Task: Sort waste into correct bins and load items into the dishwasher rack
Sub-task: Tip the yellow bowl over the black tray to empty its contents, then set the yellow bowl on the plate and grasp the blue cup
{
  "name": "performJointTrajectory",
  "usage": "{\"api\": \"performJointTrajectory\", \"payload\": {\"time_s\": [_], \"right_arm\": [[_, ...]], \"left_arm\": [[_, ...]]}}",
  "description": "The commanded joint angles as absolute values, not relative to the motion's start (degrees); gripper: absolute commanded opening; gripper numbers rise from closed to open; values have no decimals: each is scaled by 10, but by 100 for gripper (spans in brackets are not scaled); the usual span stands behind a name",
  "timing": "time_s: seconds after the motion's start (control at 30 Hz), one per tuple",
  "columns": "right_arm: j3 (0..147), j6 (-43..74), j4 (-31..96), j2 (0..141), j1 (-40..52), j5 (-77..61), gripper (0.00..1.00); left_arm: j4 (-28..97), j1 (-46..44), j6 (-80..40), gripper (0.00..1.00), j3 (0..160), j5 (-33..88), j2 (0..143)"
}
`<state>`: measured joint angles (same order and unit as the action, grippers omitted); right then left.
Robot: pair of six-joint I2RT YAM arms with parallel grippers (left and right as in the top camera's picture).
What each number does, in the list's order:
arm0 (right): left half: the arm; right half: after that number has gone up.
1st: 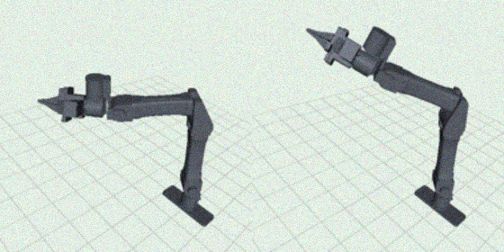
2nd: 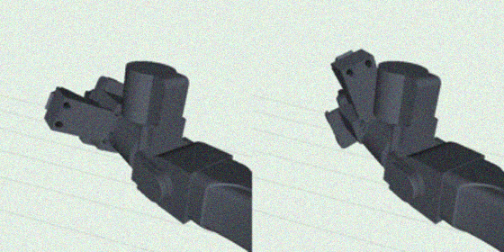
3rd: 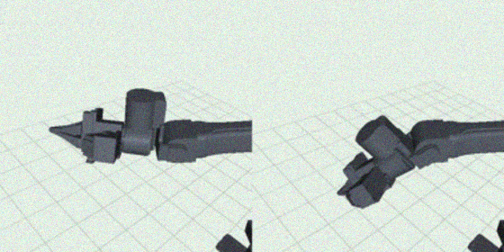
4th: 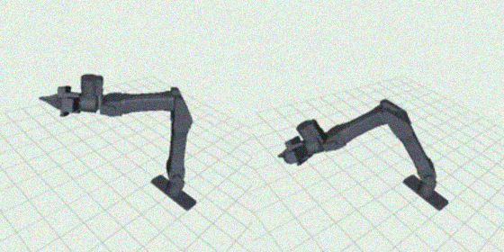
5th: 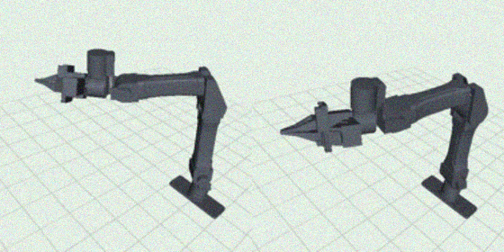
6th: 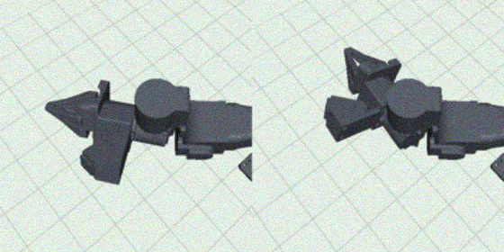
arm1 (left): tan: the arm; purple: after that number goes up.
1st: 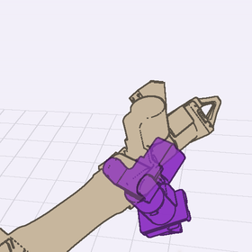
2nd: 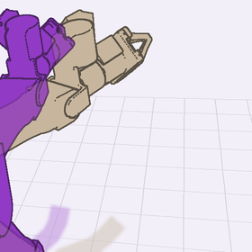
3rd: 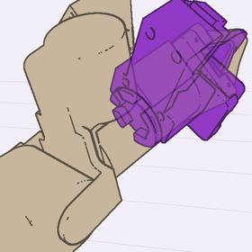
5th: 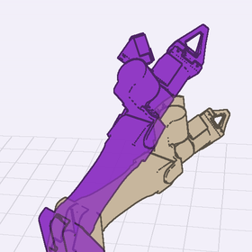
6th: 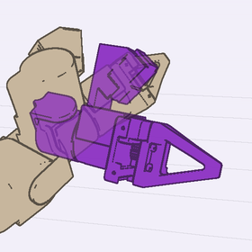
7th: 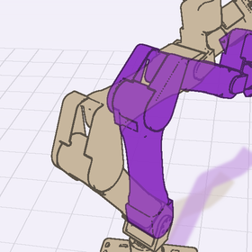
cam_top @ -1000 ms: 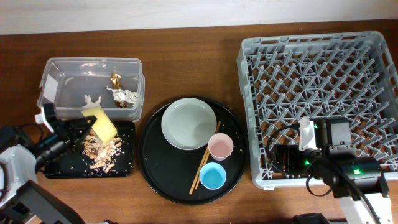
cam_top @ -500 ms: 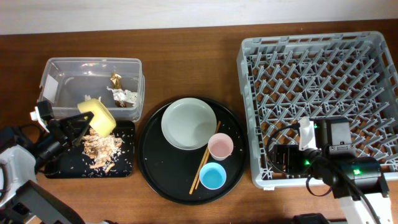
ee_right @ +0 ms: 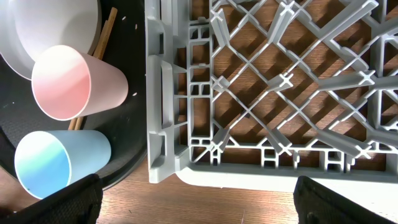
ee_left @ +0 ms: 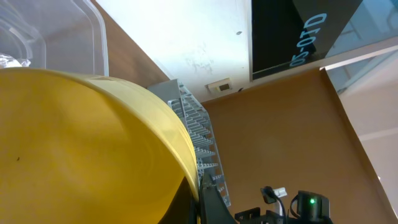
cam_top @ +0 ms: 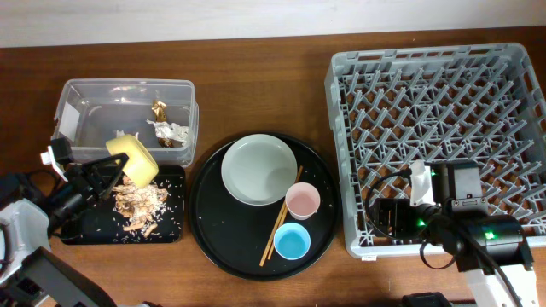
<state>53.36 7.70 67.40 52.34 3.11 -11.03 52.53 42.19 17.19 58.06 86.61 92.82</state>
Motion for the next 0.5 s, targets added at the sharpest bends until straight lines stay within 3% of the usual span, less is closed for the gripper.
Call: {"api": "performJointTrajectory", "payload": {"time_s": [0.0, 0.2, 0.37, 0.47], "right_arm": [[544, 80, 675, 536, 34, -105, 99], [558, 80, 704, 540, 34, -105, 99], [585, 80, 708, 540, 34, -105, 99], [585, 80, 707, 540, 34, -105, 99]], "left_arm": [[537, 425, 187, 0, 589, 882, 931], [550, 339, 187, 0, 590, 822, 907], [541, 127, 136, 0, 651, 602, 887], [473, -18, 82, 0, 682, 441, 887]]}}
